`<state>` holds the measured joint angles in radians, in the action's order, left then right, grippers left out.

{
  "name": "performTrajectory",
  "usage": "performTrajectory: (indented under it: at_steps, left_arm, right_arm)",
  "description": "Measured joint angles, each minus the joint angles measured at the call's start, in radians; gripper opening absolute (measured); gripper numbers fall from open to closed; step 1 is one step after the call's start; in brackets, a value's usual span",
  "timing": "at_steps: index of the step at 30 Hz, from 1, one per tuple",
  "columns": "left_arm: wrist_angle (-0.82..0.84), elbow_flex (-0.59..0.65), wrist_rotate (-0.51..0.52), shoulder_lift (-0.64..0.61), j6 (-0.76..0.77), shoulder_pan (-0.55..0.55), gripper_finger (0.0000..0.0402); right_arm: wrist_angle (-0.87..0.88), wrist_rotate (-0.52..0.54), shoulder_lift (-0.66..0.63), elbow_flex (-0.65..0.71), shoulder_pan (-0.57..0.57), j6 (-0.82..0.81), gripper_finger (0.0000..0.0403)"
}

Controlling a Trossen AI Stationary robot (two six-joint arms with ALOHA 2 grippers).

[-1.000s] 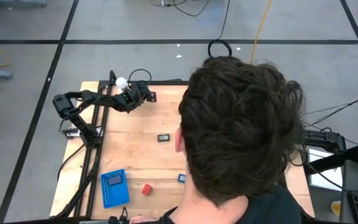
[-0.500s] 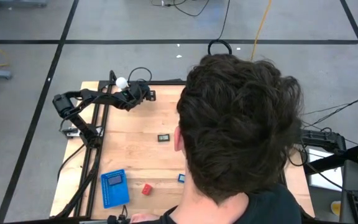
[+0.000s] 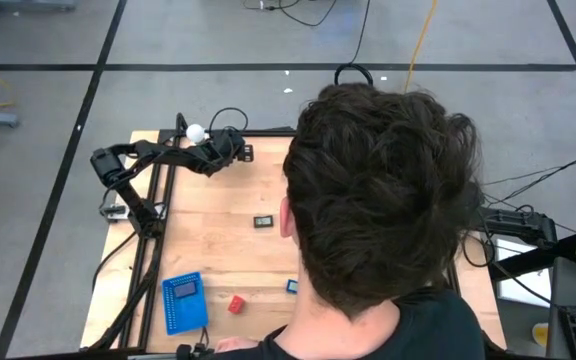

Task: Pick & Place Office items
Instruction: Put the purple charger adapter into the gray bin

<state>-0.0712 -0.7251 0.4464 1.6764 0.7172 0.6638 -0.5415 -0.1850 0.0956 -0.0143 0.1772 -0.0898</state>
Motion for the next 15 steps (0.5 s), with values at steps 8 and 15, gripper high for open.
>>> performTrajectory:
  at_steps: [8,15]
  left_arm:
    - [0.085,-0.042,-0.002,0.000,-0.002,0.017,0.0241]
    - [0.097,-0.055,-0.002,0.005,0.003,0.017,0.0241]
  right_arm:
    - [0.000,0.000,0.000,0.000,0.000,0.000,0.0073]
    - [0.000,0.000,0.000,0.000,0.000,0.000,0.0073]
